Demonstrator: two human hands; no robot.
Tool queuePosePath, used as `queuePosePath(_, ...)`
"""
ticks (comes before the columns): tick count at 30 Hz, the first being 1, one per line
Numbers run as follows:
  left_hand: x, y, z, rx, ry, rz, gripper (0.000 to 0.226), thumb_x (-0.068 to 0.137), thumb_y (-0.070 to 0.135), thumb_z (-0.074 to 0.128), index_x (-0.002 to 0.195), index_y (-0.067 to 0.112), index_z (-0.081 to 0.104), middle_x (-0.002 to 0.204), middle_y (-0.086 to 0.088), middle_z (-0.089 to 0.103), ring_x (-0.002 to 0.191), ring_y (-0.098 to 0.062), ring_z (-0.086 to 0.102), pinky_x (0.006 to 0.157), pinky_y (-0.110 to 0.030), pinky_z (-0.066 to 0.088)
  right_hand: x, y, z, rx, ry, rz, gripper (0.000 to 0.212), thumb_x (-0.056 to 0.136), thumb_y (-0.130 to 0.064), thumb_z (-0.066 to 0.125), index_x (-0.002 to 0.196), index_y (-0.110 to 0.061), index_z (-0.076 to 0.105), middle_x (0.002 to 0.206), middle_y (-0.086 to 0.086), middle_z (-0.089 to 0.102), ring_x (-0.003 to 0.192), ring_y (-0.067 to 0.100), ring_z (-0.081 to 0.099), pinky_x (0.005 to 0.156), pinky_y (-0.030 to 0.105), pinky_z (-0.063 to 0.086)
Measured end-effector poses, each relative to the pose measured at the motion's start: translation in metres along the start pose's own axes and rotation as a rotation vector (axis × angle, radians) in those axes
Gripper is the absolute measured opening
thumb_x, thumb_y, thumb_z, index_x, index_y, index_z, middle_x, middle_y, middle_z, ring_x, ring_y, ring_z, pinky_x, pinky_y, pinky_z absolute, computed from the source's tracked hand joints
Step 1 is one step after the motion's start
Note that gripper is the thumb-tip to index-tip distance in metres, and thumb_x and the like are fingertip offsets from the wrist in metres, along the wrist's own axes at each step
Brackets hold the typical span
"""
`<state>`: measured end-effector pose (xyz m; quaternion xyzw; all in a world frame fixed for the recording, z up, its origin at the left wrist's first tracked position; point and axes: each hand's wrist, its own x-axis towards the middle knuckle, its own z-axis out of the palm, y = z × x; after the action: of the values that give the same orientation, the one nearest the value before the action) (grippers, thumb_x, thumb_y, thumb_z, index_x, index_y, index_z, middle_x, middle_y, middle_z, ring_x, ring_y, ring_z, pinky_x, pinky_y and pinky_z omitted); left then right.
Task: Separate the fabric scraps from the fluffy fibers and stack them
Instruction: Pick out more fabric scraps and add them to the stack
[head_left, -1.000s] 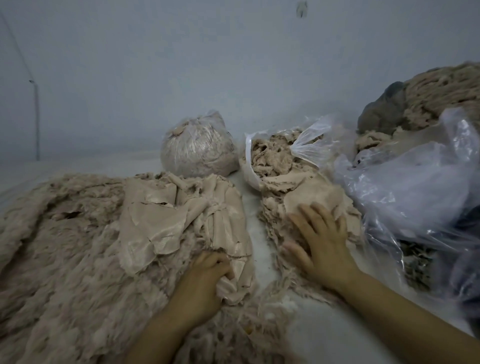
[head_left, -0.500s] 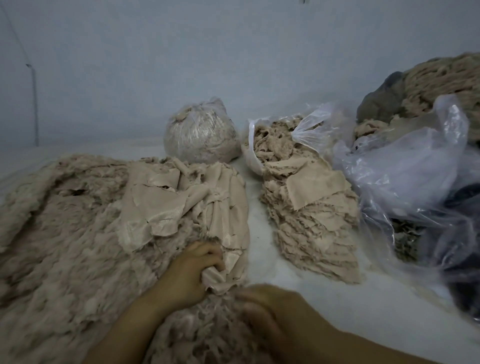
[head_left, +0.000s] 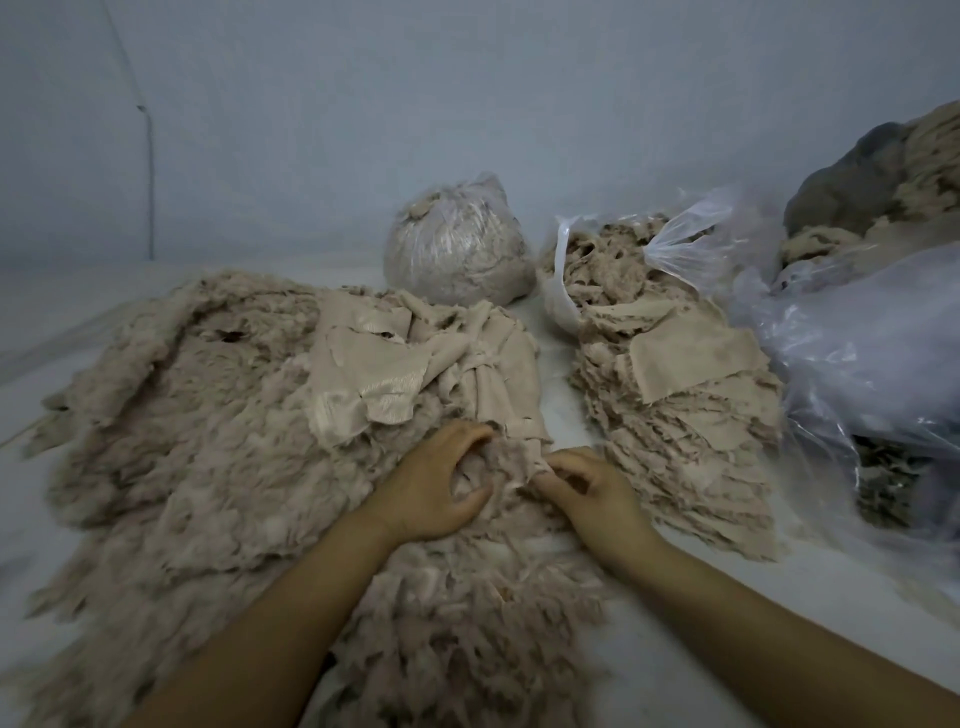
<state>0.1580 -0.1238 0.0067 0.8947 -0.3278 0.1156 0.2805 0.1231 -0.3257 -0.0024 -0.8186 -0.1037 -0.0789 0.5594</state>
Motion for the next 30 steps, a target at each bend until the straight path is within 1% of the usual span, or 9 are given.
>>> queuePosePath(3, 0.009, 0.008, 0.001, 0.216, 0.069, 0.117, 0.054, 0.079, 0.017, 0.069, 0.128, 0.003, 0.051, 0.127, -0.015, 0.052, 0.115, -0.029, 0.052, 0.097, -0.038, 0.044, -0.010, 0.002, -0.005, 0.046, -0.049, -0.007, 0.033, 0.087, -0.003, 0.065, 0.077, -0.033, 0.070, 0.081, -0.013, 0.070, 0.077, 0.001, 0.064, 0.073, 0.015, 0.049)
queuePosePath(7, 0.020, 0.015, 0.009, 0.415, 0.014, 0.163, 0.055, 0.076, 0.019, 0.060, 0.131, 0.017, 0.054, 0.131, -0.003, 0.052, 0.113, -0.023, 0.044, 0.091, -0.031, 0.033, -0.012, 0.004, -0.011, 0.075, -0.047, -0.041, 0.031, 0.082, 0.003, 0.068, 0.075, -0.028, 0.070, 0.083, -0.010, 0.070, 0.078, -0.004, 0.063, 0.075, 0.010, 0.046)
queuePosePath(13, 0.026, -0.003, 0.019, 0.232, 0.158, -0.102, 0.044, 0.073, -0.014, 0.056, 0.110, 0.006, 0.070, 0.120, -0.008, 0.064, 0.105, -0.030, 0.054, 0.085, -0.015, 0.029, -0.017, 0.005, -0.025, 0.100, -0.099, -0.153, 0.032, 0.082, 0.008, 0.066, 0.076, -0.022, 0.071, 0.088, -0.006, 0.064, 0.084, 0.002, 0.062, 0.080, 0.015, 0.046)
queuePosePath(18, 0.021, 0.005, 0.021, 0.055, 0.285, 0.018, 0.026, 0.072, -0.002, 0.056, 0.089, 0.002, 0.074, 0.092, -0.011, 0.071, 0.087, -0.019, 0.063, 0.079, -0.020, 0.041, -0.017, 0.009, -0.026, 0.300, -0.261, 0.056, 0.002, 0.083, -0.021, 0.069, 0.084, -0.020, 0.068, 0.096, 0.009, 0.063, 0.089, 0.012, 0.061, 0.080, 0.019, 0.047)
queuePosePath(20, 0.017, 0.010, 0.026, -0.002, 0.299, 0.013, 0.020, 0.073, 0.001, 0.059, 0.085, 0.003, 0.074, 0.088, -0.008, 0.070, 0.085, -0.008, 0.058, 0.079, -0.011, 0.041, -0.015, 0.008, -0.023, 0.506, -0.227, 0.228, 0.029, 0.077, -0.038, 0.074, 0.085, -0.013, 0.063, 0.084, 0.008, 0.061, 0.078, 0.016, 0.058, 0.069, 0.023, 0.048)
queuePosePath(23, 0.016, 0.020, 0.031, -0.043, 0.291, 0.030, 0.009, 0.075, 0.005, 0.065, 0.077, 0.005, 0.074, 0.082, -0.005, 0.067, 0.074, -0.008, 0.058, 0.068, -0.006, 0.041, -0.014, 0.003, -0.014, 0.241, -0.094, 0.225, 0.057, 0.053, -0.060, 0.083, 0.091, -0.028, 0.055, 0.093, -0.009, 0.058, 0.074, -0.002, 0.055, 0.063, 0.012, 0.043)
queuePosePath(25, 0.017, 0.028, 0.034, -0.054, 0.293, 0.065, 0.010, 0.073, 0.000, 0.067, 0.079, 0.002, 0.075, 0.079, -0.009, 0.068, 0.073, -0.009, 0.057, 0.064, -0.010, 0.043, -0.017, 0.002, -0.005, -0.151, -0.031, 0.129, 0.063, 0.048, -0.065, 0.078, 0.096, -0.038, 0.047, 0.105, -0.017, 0.046, 0.093, -0.008, 0.046, 0.074, 0.012, 0.040)
queuePosePath(27, 0.015, 0.030, 0.036, -0.045, 0.260, 0.093, 0.015, 0.073, -0.003, 0.069, 0.085, 0.001, 0.076, 0.085, -0.011, 0.068, 0.077, -0.009, 0.058, 0.065, -0.019, 0.049, -0.016, 0.004, -0.001, -0.344, 0.068, -0.035, 0.039, 0.070, -0.050, 0.076, 0.089, -0.030, 0.049, 0.099, -0.011, 0.045, 0.101, 0.008, 0.044, 0.082, 0.022, 0.037)
queuePosePath(30, 0.017, 0.024, 0.036, 0.029, 0.219, -0.001, 0.015, 0.085, -0.004, 0.060, 0.096, -0.001, 0.069, 0.117, -0.011, 0.061, 0.101, -0.019, 0.059, 0.082, -0.024, 0.047, -0.015, 0.006, -0.010, -0.248, 0.190, -0.144, 0.023, 0.090, -0.023, 0.065, 0.072, -0.015, 0.053, 0.075, -0.008, 0.051, 0.078, 0.011, 0.048, 0.066, 0.023, 0.036)
